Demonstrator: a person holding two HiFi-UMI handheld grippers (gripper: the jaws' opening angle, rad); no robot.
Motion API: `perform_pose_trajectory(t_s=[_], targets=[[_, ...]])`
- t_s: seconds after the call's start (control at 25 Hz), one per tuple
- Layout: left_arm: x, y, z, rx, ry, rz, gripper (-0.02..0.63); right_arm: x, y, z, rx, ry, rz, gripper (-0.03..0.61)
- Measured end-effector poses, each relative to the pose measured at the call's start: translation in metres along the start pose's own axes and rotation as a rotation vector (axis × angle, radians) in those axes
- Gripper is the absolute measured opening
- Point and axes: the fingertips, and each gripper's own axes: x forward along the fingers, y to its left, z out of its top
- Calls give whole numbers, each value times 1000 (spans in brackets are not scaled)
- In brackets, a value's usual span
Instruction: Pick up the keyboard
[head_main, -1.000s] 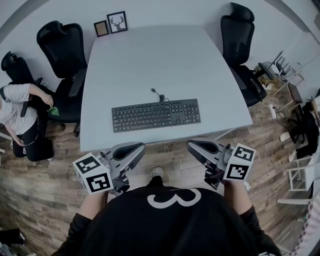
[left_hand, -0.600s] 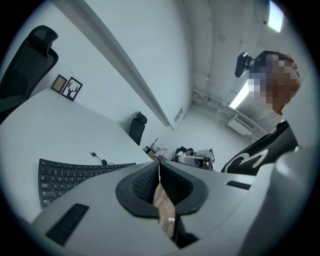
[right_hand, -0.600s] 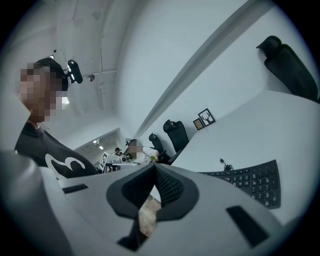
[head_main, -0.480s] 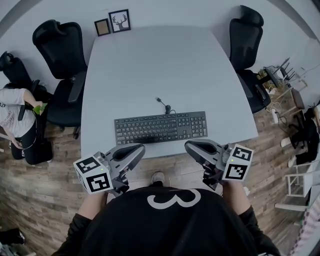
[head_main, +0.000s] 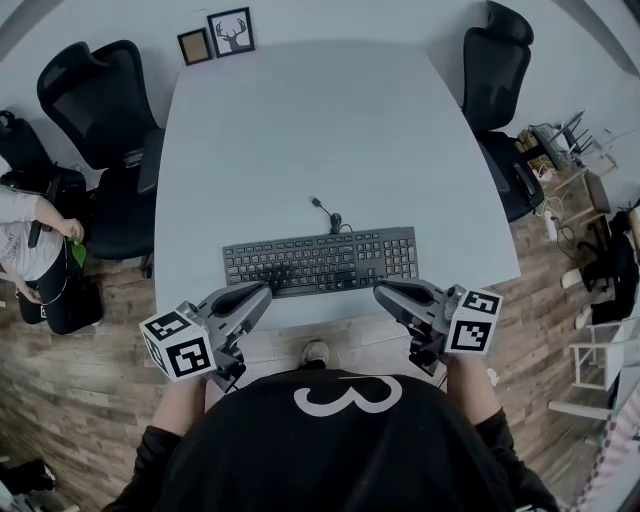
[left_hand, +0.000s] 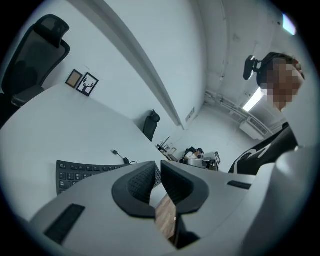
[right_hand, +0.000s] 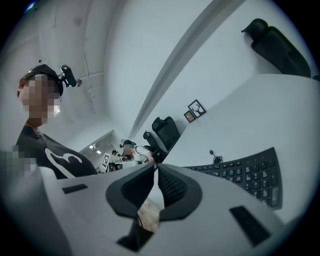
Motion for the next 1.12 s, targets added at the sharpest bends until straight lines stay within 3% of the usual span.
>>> perform_pose_trajectory(t_s=[0.12,0.36,0.56,0.84,1.12], targets=[[-4,20,-2,-17,10,31,59,-8,-18,2,8,-4,-37,25],[-13,63,-2,-73,16,117,146,-26,-61,12,7,4,-143,135],[-25,110,-10,-121,31,216,221,-43,-107,7,77,8,-254,207],[-44,168,-34,-218,47,352,252,-51,-164,-16,76,123,-395,264],[-38,198,-56,-314,75,372,259,-51,-204,-30,86,216,-482,288]])
